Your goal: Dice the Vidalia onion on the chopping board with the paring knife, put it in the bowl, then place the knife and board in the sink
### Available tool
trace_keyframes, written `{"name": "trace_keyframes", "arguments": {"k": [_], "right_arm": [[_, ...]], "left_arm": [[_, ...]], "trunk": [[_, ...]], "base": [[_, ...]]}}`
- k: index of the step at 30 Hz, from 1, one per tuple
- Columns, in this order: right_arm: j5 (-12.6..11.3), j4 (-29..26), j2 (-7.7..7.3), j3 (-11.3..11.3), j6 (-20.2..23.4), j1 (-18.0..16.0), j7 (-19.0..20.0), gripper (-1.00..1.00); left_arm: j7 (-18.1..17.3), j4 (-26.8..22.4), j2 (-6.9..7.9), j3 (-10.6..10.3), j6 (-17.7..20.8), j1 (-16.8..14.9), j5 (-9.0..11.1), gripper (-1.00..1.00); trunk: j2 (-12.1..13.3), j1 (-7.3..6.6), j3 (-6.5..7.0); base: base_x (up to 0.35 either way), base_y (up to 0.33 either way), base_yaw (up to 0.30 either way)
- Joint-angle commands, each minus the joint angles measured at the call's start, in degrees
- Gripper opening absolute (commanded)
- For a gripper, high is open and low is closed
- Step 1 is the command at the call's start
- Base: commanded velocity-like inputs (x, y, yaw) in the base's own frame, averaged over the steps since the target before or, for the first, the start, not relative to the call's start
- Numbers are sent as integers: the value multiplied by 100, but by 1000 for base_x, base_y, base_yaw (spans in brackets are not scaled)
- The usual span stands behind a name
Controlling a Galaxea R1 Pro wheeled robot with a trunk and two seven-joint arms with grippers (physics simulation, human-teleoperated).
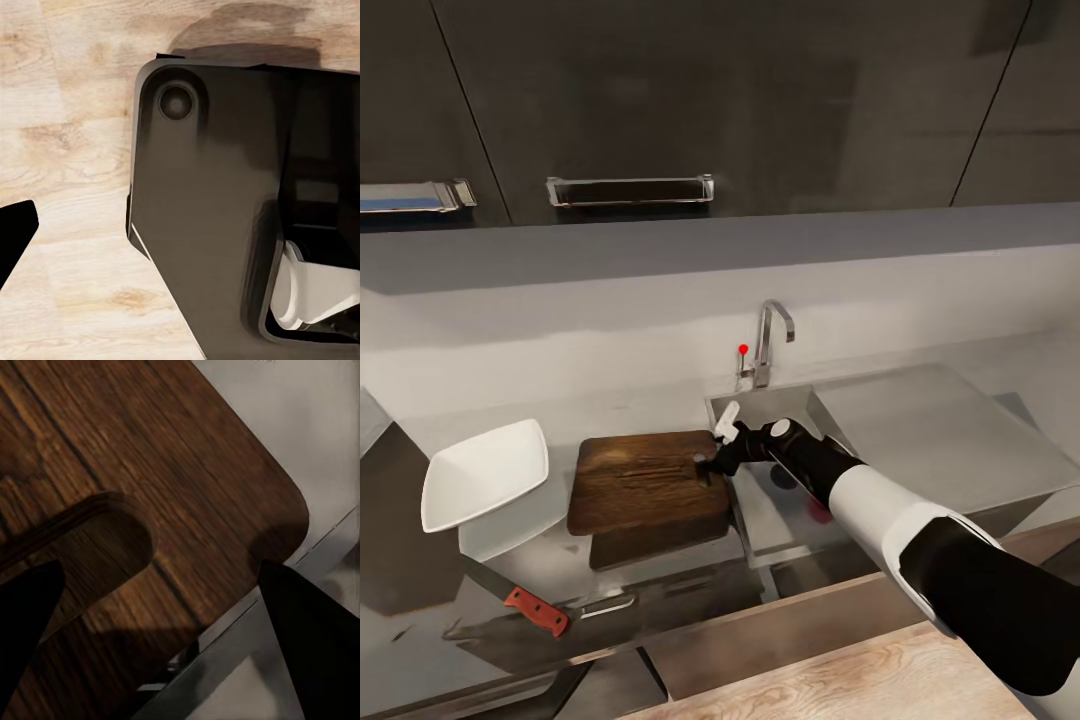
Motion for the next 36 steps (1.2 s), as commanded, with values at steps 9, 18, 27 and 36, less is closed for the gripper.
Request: {"name": "trace_keyframes", "arguments": {"k": [9, 18, 27, 36], "right_arm": [[5, 115, 110, 13, 49, -5, -29, -100], [32, 136, 138, 30, 77, -5, -13, -100], [123, 312, 136, 62, 128, -5, 149, -100], [491, 358, 152, 137, 219, -5, 240, -100]], "left_arm": [[-3, 14, -1, -2, -1, 3, 61, 100], [-3, 17, -12, -2, -1, 3, 60, 100], [-3, 17, -44, -2, -1, 3, 60, 100], [-3, 24, -51, -2, -1, 3, 60, 100]], "trunk": [[-9, 3, -9], [-9, 3, -9], [-9, 3, -9], [-9, 3, -9]], "base": [[0, 108, 0], [0, 22, 0], [0, 0, 0], [0, 0, 0]]}}
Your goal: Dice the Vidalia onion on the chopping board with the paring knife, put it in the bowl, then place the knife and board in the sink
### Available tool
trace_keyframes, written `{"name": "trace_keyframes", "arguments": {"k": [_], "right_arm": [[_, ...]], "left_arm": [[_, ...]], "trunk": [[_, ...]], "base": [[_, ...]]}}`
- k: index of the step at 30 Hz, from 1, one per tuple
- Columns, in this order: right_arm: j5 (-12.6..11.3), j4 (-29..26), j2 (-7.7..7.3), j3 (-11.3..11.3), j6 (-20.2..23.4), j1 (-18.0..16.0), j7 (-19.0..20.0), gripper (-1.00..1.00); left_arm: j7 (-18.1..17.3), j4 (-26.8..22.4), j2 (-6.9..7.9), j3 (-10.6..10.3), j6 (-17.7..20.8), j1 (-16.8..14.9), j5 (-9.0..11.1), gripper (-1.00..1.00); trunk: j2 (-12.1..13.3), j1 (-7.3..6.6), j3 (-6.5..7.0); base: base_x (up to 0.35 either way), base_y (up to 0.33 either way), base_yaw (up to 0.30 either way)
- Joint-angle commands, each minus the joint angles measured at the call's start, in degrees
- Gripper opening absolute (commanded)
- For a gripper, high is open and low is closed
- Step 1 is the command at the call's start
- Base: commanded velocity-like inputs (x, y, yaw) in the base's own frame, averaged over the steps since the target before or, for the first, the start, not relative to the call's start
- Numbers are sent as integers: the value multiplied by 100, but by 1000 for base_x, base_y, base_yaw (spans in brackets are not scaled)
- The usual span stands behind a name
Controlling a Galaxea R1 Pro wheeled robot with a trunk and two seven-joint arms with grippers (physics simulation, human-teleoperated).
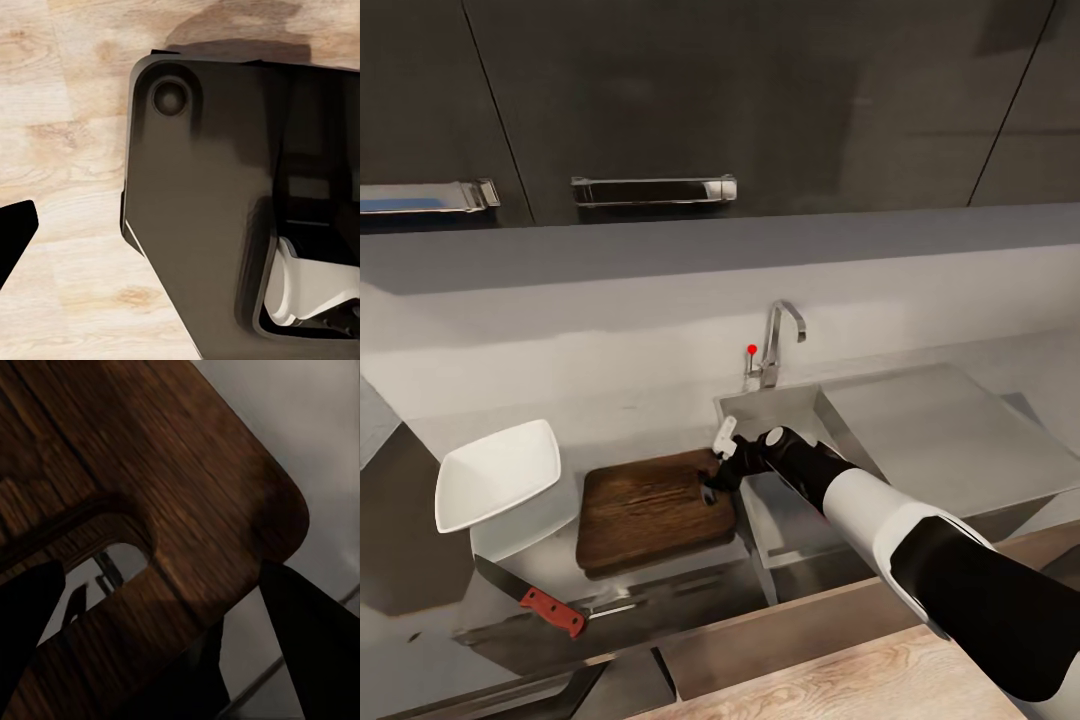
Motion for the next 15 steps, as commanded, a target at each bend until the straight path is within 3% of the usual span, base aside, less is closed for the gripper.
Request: {"name": "trace_keyframes", "arguments": {"k": [1, 15], "right_arm": [[54, -10, 2, -35, 34, -3, 42, -100], [72, -13, -6, -32, 69, -3, 119, -100]], "left_arm": [[-3, -9, -2, 3, -1, 3, 59, 100], [-3, -9, 1, 3, -1, 3, 59, 100]], "trunk": [[-9, 3, -9], [-9, 3, -9]], "base": [[0, 0, 0], [0, 0, 0]]}}
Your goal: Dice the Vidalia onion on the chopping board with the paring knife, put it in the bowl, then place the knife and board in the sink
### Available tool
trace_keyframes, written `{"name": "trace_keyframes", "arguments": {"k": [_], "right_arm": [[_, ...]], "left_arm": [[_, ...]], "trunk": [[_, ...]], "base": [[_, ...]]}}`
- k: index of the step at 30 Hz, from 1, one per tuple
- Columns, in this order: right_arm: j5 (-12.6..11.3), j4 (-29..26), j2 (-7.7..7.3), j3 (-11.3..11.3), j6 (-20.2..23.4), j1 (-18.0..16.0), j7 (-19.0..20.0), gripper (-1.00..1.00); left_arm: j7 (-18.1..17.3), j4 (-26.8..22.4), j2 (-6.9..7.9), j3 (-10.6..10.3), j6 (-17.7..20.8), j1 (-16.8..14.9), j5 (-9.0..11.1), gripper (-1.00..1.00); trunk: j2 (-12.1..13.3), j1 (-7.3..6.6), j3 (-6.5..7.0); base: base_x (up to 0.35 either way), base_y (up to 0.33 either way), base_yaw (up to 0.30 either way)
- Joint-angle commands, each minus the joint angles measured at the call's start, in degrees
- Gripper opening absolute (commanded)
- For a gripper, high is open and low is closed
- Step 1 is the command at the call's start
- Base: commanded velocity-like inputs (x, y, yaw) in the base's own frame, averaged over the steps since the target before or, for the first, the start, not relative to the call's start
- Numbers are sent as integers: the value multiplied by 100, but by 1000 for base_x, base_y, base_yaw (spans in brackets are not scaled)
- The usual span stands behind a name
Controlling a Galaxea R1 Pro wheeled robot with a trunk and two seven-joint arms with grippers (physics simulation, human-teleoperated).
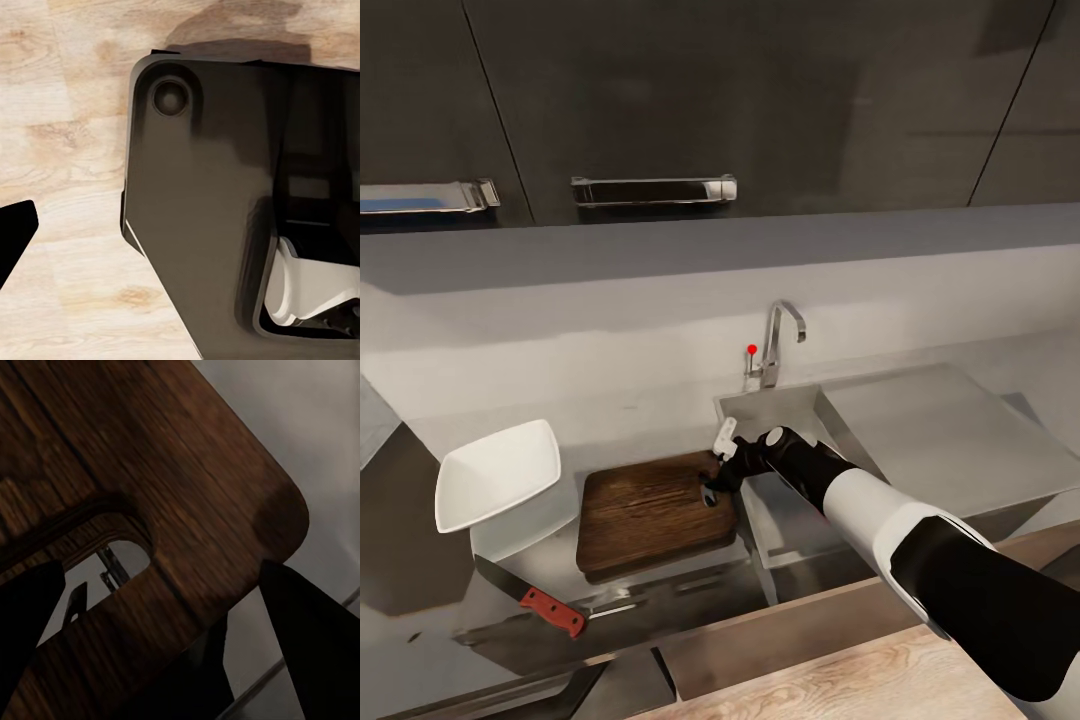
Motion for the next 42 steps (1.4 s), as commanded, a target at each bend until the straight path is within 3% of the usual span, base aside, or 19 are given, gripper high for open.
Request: {"name": "trace_keyframes", "arguments": {"k": [1, 4, 5, 25, 36, 42], "right_arm": [[52, -12, 2, -30, 27, -3, 30, -100], [54, -11, 2, -30, 27, -3, 28, -100], [55, -12, 2, -30, 26, -3, 27, 100], [80, -87, -10, -37, 72, -3, 30, 100], [82, -495, -43, -71, 485, -3, 30, 100], [82, -1431, -210, -151, 1310, -3, 24, 100]], "left_arm": [[-3, -10, -2, 3, -1, 3, 59, 100], [-3, -10, -3, 3, -1, 3, 59, 100], [-3, -10, -2, 3, -1, 3, 59, 100], [-3, -14, 4, 3, -1, 3, 59, 100], [-3, -18, 5, 3, -1, 3, 59, 100], [-3, -18, 4, 3, -1, 3, 59, 100]], "trunk": [[-9, 3, -9], [-9, 3, -9], [-9, 3, -9], [-9, 3, -9], [-9, 3, -9], [-9, 3, -9]], "base": [[0, 0, 0], [0, 0, 0], [0, 0, 0], [0, 0, 0], [0, 0, 0], [-3, 0, 0]]}}
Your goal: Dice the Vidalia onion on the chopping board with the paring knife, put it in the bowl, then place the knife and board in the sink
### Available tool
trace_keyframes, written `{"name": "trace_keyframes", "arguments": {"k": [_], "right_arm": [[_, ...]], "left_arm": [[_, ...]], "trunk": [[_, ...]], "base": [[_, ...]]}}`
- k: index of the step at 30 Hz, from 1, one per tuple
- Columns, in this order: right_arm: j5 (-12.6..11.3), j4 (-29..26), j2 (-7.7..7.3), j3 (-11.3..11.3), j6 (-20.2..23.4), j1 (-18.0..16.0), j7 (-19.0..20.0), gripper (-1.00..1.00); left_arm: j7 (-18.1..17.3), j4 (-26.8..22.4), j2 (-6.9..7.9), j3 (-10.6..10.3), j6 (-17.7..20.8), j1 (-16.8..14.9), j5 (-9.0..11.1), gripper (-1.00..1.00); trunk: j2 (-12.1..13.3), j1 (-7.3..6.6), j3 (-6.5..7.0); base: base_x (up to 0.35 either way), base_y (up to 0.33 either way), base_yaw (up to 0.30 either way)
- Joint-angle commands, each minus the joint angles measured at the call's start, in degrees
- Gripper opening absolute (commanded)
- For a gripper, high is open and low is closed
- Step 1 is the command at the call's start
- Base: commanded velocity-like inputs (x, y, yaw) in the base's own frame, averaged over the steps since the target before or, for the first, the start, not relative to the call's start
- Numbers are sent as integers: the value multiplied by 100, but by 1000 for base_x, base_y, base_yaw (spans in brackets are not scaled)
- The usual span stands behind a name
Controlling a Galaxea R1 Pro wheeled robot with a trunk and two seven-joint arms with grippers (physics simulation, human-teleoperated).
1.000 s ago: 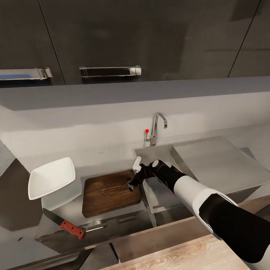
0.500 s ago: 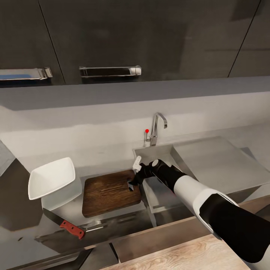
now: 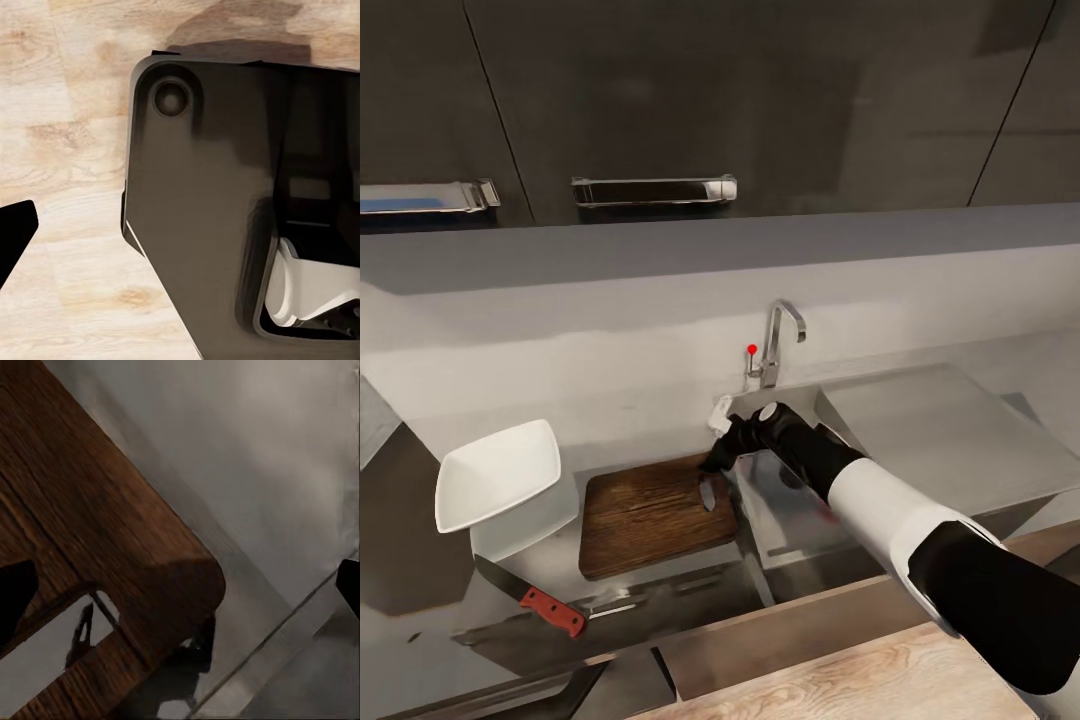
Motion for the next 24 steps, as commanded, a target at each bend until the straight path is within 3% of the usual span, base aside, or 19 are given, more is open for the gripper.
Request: {"name": "trace_keyframes", "arguments": {"k": [1, 4, 6, 12, 17, 24], "right_arm": [[57, -133, -38, -32, 108, -4, 27, 100], [57, -574, -189, -252, 406, -4, 22, 100], [57, -893, -305, -593, 579, -4, 13, 100], [57, -1106, -448, -1139, 662, -4, -80, 100], [43, -1134, -555, -1225, 644, -4, -548, 100], [32, -1151, -577, -1239, 402, 162, -1140, 100]], "left_arm": [[-3, -10, -1, 3, -1, 3, 58, 100], [-3, -10, -1, 3, -1, 3, 58, 100], [-3, -10, 0, 3, -1, 3, 58, 100], [-3, -6, 0, 3, -1, 3, 58, 100], [-3, -2, 0, 3, -1, 3, 55, 100], [-3, -2, 0, 3, -1, 3, 57, 100]], "trunk": [[-9, 3, -9], [-9, 3, -9], [-9, 3, -9], [-9, 3, -9], [-9, 3, -9], [-9, 3, -9]], "base": [[-47, 0, 0], [-137, 0, 0], [-228, 0, 0], [-282, 0, 0], [-306, 0, 0], [-308, 0, 0]]}}
